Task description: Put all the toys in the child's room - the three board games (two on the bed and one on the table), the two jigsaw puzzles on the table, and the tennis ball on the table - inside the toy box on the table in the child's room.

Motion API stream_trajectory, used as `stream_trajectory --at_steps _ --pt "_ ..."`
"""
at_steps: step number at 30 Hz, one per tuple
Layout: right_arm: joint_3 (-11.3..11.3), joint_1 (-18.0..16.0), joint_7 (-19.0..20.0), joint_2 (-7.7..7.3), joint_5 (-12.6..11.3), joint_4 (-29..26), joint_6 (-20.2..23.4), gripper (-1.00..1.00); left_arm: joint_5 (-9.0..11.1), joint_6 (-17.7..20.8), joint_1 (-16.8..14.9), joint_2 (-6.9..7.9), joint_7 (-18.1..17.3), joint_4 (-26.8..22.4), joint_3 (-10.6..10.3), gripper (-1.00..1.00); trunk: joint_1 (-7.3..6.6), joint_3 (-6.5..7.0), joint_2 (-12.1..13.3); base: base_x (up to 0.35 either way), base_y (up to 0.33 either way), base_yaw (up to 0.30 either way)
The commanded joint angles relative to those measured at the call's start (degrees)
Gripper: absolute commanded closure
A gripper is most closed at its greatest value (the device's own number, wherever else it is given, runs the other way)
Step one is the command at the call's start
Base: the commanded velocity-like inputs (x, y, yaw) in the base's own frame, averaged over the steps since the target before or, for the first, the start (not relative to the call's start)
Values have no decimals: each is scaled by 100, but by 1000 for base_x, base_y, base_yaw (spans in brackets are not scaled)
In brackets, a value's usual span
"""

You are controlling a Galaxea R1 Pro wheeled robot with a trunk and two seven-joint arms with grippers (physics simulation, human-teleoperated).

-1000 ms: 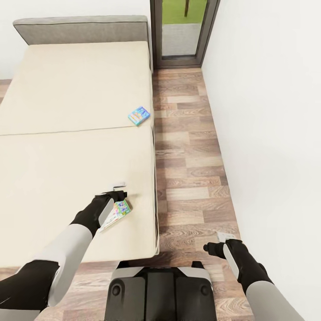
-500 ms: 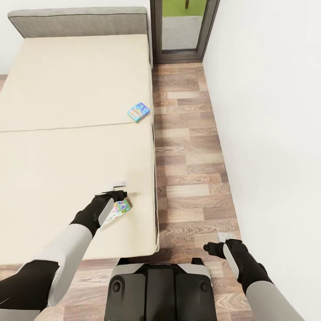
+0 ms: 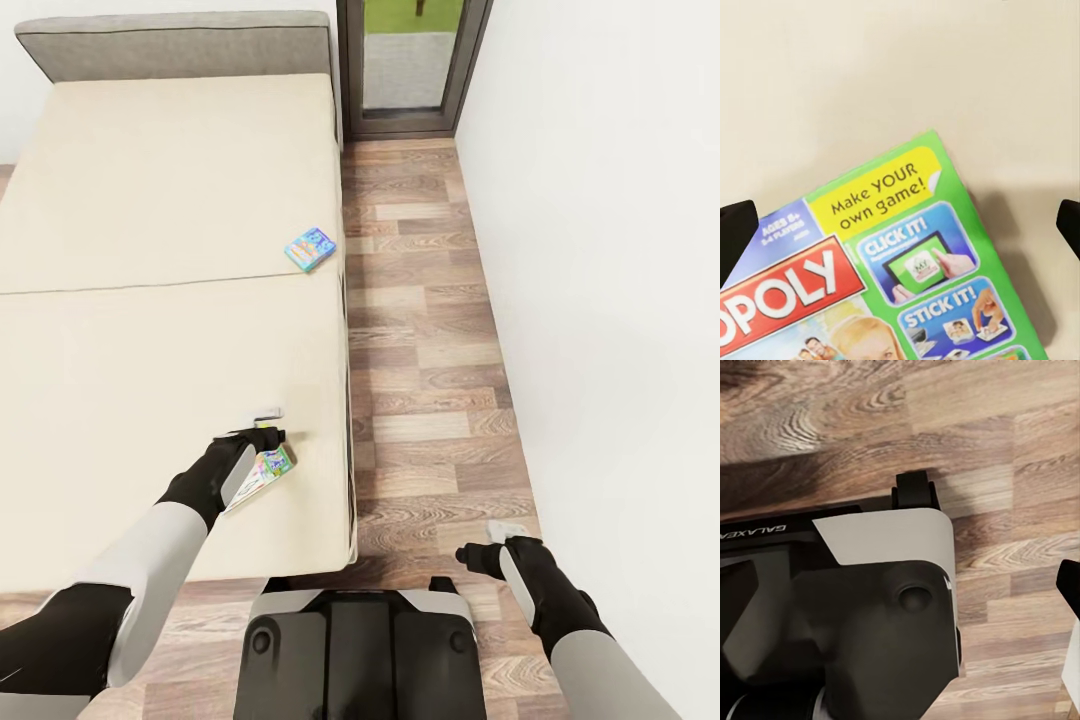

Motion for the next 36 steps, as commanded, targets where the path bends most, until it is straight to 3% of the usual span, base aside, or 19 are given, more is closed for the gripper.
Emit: stream_trajectory --at_steps 1,10,21,36 --pt "-9 1 4 -1 -19 -8 26 -100 59 25 -2 5 51 -10 -37 -100 3 -6 -9 0 0 0" --pt "-9 5 26 4 -24 -7 -57 -100 50 72 -14 26 39 -294 -40 -100 3 -7 -9 0 0 0" --pt "-6 5 45 25 -21 -8 -76 -100 48 504 -17 18 62 -741 -40 -100 3 -7 -9 0 0 0" --pt "-1 5 29 57 -18 -8 -80 -100 46 629 -123 24 68 -857 -40 -100 3 -34 -9 0 0 9"
